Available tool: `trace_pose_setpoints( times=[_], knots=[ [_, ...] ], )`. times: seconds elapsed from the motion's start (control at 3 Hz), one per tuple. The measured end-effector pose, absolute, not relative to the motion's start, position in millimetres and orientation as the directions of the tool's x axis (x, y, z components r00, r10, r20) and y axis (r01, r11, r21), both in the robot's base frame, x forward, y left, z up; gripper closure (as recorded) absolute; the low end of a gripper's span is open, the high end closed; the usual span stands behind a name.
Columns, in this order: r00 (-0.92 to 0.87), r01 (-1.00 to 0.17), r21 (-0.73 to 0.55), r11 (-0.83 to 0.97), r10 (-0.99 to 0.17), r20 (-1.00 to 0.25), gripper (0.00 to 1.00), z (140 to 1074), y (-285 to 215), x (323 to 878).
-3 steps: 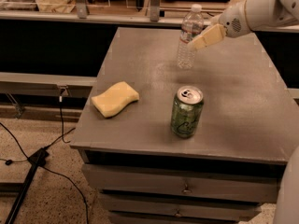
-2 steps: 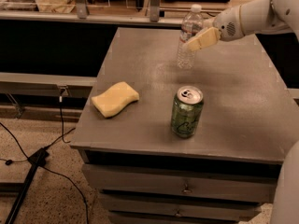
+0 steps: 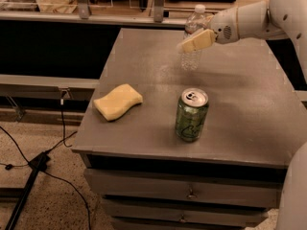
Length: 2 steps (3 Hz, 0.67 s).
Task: Move water bottle near sponge
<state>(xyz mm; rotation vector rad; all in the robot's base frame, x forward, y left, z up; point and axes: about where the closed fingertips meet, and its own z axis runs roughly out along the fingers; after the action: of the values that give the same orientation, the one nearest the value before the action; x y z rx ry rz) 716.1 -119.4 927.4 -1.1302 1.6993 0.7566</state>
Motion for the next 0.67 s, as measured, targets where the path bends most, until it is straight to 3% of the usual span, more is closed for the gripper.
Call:
trace_pose_setpoints(
  times=[0.67],
  knots=[
    [-0.149,-0.925,0.005,0.379,-0.351,-0.924,0.62,924.1,-113.1,717.2]
  ],
)
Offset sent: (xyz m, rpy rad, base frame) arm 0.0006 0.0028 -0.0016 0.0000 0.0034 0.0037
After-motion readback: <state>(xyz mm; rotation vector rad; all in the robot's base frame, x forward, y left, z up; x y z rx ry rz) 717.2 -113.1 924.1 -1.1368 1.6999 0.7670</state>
